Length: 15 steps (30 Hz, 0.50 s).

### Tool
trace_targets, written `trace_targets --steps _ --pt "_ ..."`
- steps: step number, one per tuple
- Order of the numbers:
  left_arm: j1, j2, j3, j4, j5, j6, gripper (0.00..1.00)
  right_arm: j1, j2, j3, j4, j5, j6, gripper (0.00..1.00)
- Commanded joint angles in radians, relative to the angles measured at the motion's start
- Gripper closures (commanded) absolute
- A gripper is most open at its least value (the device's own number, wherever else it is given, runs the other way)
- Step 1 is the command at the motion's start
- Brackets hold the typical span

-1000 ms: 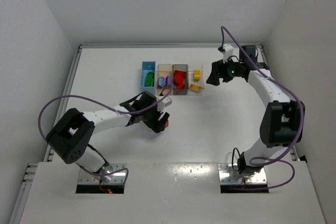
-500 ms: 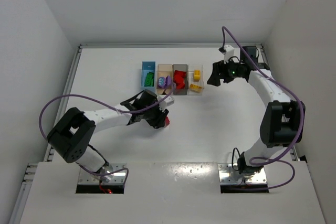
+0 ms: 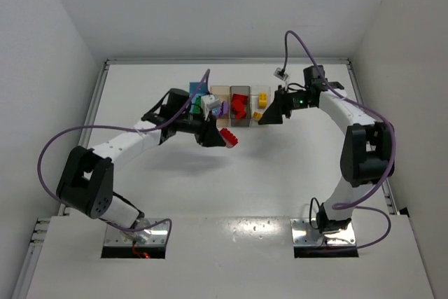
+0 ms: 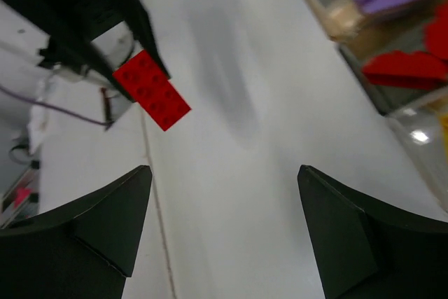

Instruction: Sort the legos into containers by color

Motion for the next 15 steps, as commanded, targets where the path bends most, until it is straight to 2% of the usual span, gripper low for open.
trace_targets --steps 1,6,15 --pt "0.043 0.047 0.084 0.017 0.299 -0.057 0.88 0.066 0.015 0.048 -0.005 -0.243 -0.045 0.15" --pt "0.054 0.069 0.151 0.017 0.332 -0.077 0.88 0.125 0.045 0.083 0.009 -0.275 -0.034 0.15" --pt "0.054 0.059 0.160 0.017 0.341 -0.077 0.88 0.198 0.055 0.115 0.058 -0.275 0.011 0.15"
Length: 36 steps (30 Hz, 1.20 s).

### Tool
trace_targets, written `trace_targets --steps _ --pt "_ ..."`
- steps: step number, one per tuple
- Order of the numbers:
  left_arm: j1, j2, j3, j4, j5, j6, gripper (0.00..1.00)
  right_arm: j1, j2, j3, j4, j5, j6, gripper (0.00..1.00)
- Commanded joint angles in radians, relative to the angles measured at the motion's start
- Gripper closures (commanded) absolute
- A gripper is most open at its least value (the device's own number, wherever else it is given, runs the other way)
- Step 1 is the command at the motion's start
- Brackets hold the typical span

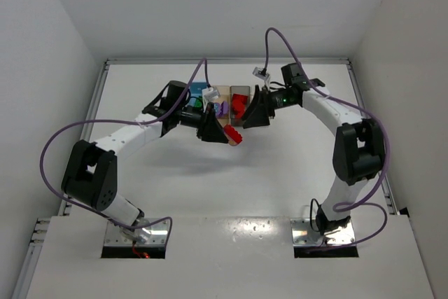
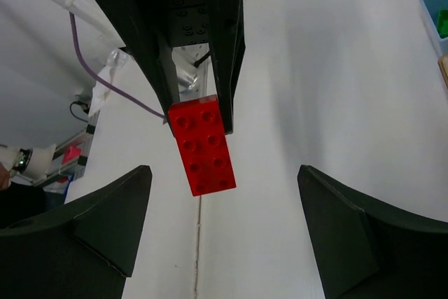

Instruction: Sort the legos into containers by color

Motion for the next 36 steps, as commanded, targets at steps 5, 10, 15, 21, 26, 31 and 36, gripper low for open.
trace_targets --steps 5,10,15,21,26,31,36 --pt "0.003 -0.012 0.038 0.019 0.053 0.004 0.88 0.063 0.004 0.039 0.043 -0.038 -0.007 0.15" --pt "-0.006 -0.012 0.047 0.019 0.044 0.004 0.88 0.084 0.013 0.039 0.043 -0.038 -0.017 0.15" --pt "-0.006 -0.003 0.056 0.019 0.034 0.004 0.88 0.107 0.022 0.050 -0.019 0.005 -0.093 0.15" --pt "-0.006 0.006 0.067 0.019 0.034 0.004 0.88 0.116 0.041 0.071 -0.061 0.027 -0.139 0.42" --pt "-0.006 0.015 0.076 0.019 0.034 0.004 0.88 0.116 0.062 0.093 -0.052 0.027 -0.139 0.80" --pt "-0.006 -0.004 0.020 0.019 0.025 0.004 0.88 0.070 0.062 0.128 -0.007 0.016 -0.091 0.98" --pt "-0.006 -0.014 -0.036 0.019 0.005 0.025 0.88 -0.017 0.085 0.142 0.137 0.025 0.046 0.99"
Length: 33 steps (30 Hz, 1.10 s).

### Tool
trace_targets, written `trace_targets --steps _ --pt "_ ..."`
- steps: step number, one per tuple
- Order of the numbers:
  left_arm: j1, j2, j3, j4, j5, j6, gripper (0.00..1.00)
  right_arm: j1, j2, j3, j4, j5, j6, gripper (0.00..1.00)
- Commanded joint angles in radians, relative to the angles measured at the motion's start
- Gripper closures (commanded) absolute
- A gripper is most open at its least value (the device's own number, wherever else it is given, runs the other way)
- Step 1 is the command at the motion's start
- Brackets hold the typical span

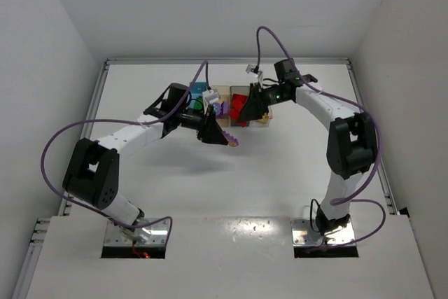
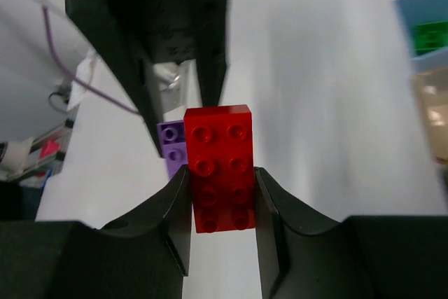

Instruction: Sort the legos into containers by color

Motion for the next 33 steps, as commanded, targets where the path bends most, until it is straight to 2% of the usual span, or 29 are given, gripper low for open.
trace_targets --steps 1,4,10,17,19,20,21,24,25,29,33 --pt "-0.008 -0.038 -0.024 0.005 0.024 0.035 0.88 -0.077 0.026 0.075 0.159 -0.001 0.097 0.99" --pt "-0.008 -0.038 -0.033 -0.004 0.010 0.035 0.88 -0.091 0.051 0.100 0.199 0.074 0.125 1.00" --pt "0.021 -0.038 0.017 -0.004 -0.136 0.035 0.88 -0.054 0.117 0.161 0.216 0.465 0.159 1.00" --pt "0.057 -0.028 0.082 0.006 -0.269 0.026 0.88 -0.022 0.202 0.226 0.247 0.696 0.220 1.00" --pt "0.067 -0.019 0.094 0.018 -0.312 0.026 0.88 -0.022 0.215 0.235 0.256 0.740 0.229 0.95" --pt "0.078 -0.019 0.103 0.019 -0.334 0.015 0.88 -0.013 0.229 0.235 0.256 0.751 0.229 0.90" --pt "0.087 -0.010 0.114 0.028 -0.355 0.015 0.88 -0.012 0.229 0.244 0.256 0.751 0.229 0.77" --pt "0.087 0.019 0.136 0.040 -0.427 0.005 0.88 -0.012 0.241 0.253 0.256 0.751 0.229 0.56" --pt "0.087 0.031 0.158 0.040 -0.478 -0.004 0.88 -0.012 0.250 0.253 0.256 0.751 0.229 0.38" --pt "0.087 0.113 0.234 0.040 -0.582 -0.031 0.87 -0.002 0.250 0.262 0.256 0.760 0.229 0.16" --pt "0.087 0.206 0.306 0.040 -0.677 -0.031 0.84 0.007 0.212 0.243 0.256 0.760 0.229 0.12"
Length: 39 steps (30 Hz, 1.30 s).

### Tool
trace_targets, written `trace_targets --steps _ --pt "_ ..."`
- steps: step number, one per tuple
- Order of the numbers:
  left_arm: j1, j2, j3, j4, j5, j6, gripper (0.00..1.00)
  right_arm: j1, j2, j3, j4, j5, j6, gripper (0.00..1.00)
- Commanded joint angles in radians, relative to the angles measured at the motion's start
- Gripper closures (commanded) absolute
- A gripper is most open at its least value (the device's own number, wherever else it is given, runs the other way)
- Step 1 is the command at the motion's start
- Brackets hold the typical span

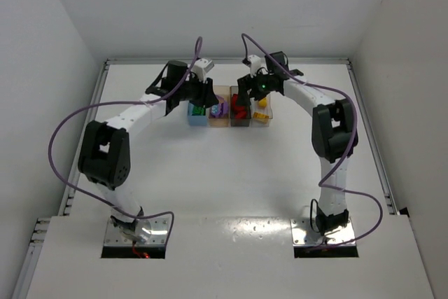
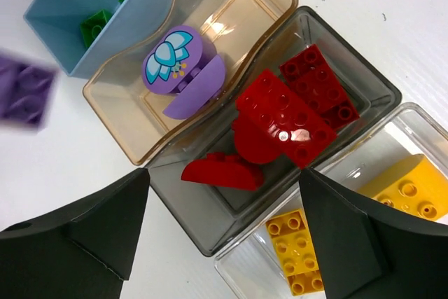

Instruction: Sort the legos into containers by color

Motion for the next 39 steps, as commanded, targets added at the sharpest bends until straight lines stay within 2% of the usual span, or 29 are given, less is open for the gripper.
trace_targets --steps 1,4,6,11,17,19,23,26,31,33,35,37,39 --pt "0.006 0.060 0.086 0.027 -0.128 -0.027 0.82 0.014 -0.053 0.025 0.030 0.008 -0.003 0.12" --pt "0.006 0.131 0.127 0.027 -0.205 -0.027 0.78 0.014 -0.115 -0.009 0.030 0.019 -0.003 0.12" --pt "0.006 0.178 0.167 0.027 -0.245 -0.027 0.72 0.014 -0.165 -0.039 0.030 0.031 -0.015 0.12" --pt "-0.003 0.255 0.252 0.027 -0.282 -0.036 0.45 -0.006 -0.256 -0.131 0.030 0.053 -0.050 0.11" --pt "-0.012 0.256 0.263 0.067 -0.250 -0.056 0.40 -0.006 -0.331 -0.207 0.009 0.077 -0.104 0.11" --pt "-0.012 0.220 0.241 0.103 -0.227 -0.070 0.40 -0.015 -0.349 -0.231 -0.003 0.088 -0.131 0.10" --pt "-0.012 0.026 0.121 0.146 -0.181 -0.064 0.39 -0.041 -0.415 -0.271 -0.022 0.139 -0.161 0.07" --pt "0.017 -0.103 0.045 0.081 -0.168 -0.053 0.35 -0.118 -0.481 -0.294 -0.045 0.130 -0.152 0.05" --pt "0.083 -0.258 -0.104 -0.039 -0.158 -0.024 0.35 -0.189 -0.529 -0.348 -0.111 0.134 -0.135 0.03" --pt "0.104 -0.297 -0.167 -0.058 -0.202 -0.015 0.35 -0.213 -0.552 -0.383 -0.111 0.151 -0.135 0.03" --pt "0.127 -0.343 -0.207 -0.081 -0.239 -0.015 0.31 -0.229 -0.578 -0.433 -0.099 0.197 -0.135 0.03" --pt "0.160 -0.387 -0.250 -0.081 -0.303 -0.046 0.16 -0.264 -0.596 -0.479 -0.085 0.209 -0.125 0.03" --pt "0.180 -0.396 -0.261 -0.093 -0.360 -0.056 0.06 -0.287 -0.610 -0.510 -0.072 0.209 -0.112 0.03"
